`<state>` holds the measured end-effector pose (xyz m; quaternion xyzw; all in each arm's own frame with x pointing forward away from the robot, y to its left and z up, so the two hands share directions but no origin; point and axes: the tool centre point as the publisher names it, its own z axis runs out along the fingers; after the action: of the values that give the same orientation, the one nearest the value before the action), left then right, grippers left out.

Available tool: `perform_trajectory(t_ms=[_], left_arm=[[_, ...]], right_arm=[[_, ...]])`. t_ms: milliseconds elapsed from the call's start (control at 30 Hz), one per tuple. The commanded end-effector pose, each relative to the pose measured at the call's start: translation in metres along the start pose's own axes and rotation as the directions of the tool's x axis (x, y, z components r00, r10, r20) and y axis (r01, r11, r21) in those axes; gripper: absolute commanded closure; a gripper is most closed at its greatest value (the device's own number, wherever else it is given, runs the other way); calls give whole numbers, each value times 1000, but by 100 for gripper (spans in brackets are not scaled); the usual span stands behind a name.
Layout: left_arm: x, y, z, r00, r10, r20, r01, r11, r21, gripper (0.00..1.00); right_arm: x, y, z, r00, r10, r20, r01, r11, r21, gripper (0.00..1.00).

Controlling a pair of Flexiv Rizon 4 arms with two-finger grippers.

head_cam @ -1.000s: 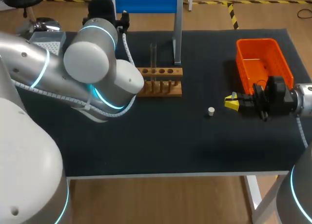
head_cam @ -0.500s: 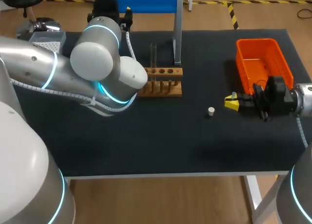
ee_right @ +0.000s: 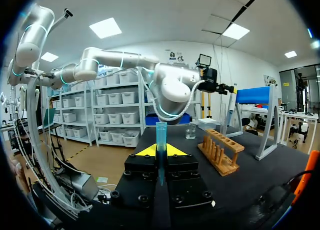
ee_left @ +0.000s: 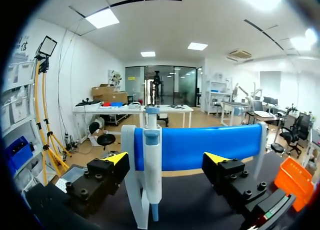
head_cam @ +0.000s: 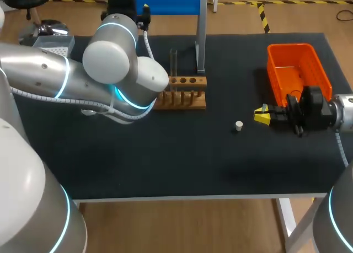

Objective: Invert the test tube, pick up the pipette, mount the tip to pipette, aspirate from beaker and dispense into the tube, eject the tip, return the pipette, and cap with the stopper.

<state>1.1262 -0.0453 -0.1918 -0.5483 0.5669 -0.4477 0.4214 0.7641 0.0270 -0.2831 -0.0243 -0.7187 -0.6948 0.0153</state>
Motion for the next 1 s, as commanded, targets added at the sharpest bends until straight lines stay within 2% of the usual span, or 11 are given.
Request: perform_trajectory(t_ms=[33,67,300,633,1000], left_arm=[[-2,1,6,1000,2,-3,-2,1000,1,17],[-2,0,7,1000,3,-3,-3,1000,0,21],[-5,1,13,1000,15,-10,-15,1000,-7,25],[-12,4,22,999,36,-22,-37,999,-22,37],[-16,3,32,999,36,-24,-37,999,-25,39]], right_arm=[[1,0,-1,1000,0,1,0,1000,1,100],[1,0,-1,1000,0,1,0,1000,1,100],[1,0,-1,1000,0,1,0,1000,1,100],[1,0,-1,1000,0,1,0,1000,1,100],[1,0,-1,1000,0,1,0,1000,1,100]])
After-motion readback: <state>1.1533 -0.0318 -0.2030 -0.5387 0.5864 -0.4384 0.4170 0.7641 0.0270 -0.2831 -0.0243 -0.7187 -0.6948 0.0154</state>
